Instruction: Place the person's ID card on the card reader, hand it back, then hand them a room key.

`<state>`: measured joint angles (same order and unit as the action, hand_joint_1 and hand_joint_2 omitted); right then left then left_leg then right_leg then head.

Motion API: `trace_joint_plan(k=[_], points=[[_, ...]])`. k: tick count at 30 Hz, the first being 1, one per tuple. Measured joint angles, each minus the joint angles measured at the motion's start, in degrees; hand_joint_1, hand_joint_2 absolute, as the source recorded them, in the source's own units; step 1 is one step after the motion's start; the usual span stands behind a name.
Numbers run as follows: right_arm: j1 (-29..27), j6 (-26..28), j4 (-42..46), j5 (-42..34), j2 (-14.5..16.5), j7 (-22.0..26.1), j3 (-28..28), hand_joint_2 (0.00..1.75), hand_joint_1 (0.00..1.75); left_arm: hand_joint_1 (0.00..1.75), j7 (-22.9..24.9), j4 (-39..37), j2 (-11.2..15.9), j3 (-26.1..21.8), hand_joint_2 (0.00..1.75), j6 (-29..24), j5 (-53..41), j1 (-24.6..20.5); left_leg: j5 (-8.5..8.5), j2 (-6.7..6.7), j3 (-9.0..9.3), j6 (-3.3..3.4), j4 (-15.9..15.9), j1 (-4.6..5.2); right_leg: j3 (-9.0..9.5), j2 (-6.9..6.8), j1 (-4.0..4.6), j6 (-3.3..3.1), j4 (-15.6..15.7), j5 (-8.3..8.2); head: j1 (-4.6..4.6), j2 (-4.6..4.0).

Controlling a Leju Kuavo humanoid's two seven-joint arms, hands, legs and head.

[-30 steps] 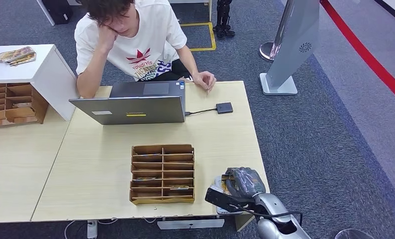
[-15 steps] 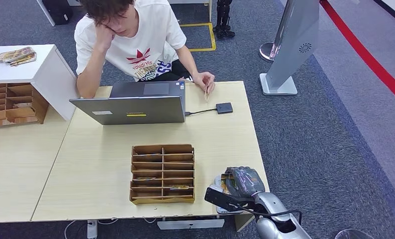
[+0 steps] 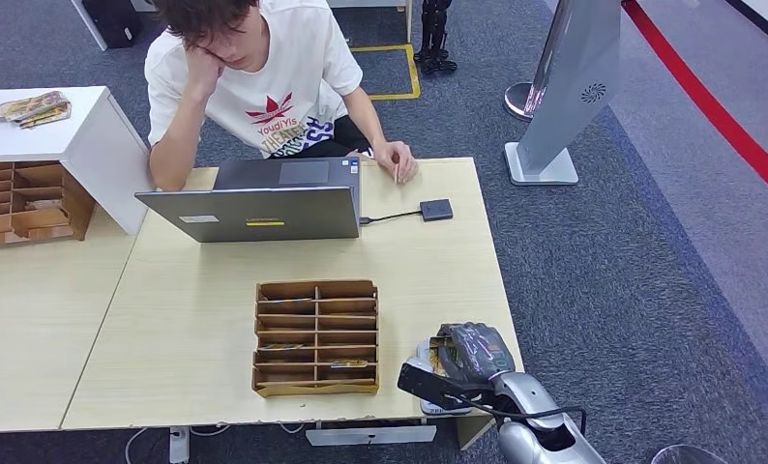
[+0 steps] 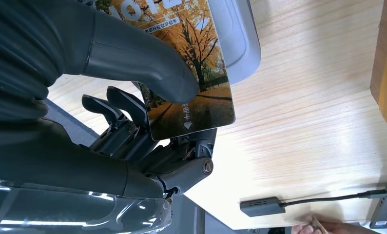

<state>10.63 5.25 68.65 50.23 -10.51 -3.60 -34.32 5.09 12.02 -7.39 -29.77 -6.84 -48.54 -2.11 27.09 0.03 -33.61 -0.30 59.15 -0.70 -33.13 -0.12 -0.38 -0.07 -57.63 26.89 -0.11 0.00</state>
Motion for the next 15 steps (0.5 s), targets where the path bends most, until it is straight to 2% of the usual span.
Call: trace_joint_plan(k=[15], points=[[0.0, -0.1, -0.1, 0.0, 0.0, 0.0, -0.1, 1.75, 1.75, 0.0, 0.1, 0.0, 0.0, 0.0, 0.0, 0.0, 0.0, 0.0, 0.0, 0.0, 0.01, 0.0, 0.0, 0.0, 0.01, 0.0, 0.0, 0.0, 0.0, 0.0, 0.0, 0.0]])
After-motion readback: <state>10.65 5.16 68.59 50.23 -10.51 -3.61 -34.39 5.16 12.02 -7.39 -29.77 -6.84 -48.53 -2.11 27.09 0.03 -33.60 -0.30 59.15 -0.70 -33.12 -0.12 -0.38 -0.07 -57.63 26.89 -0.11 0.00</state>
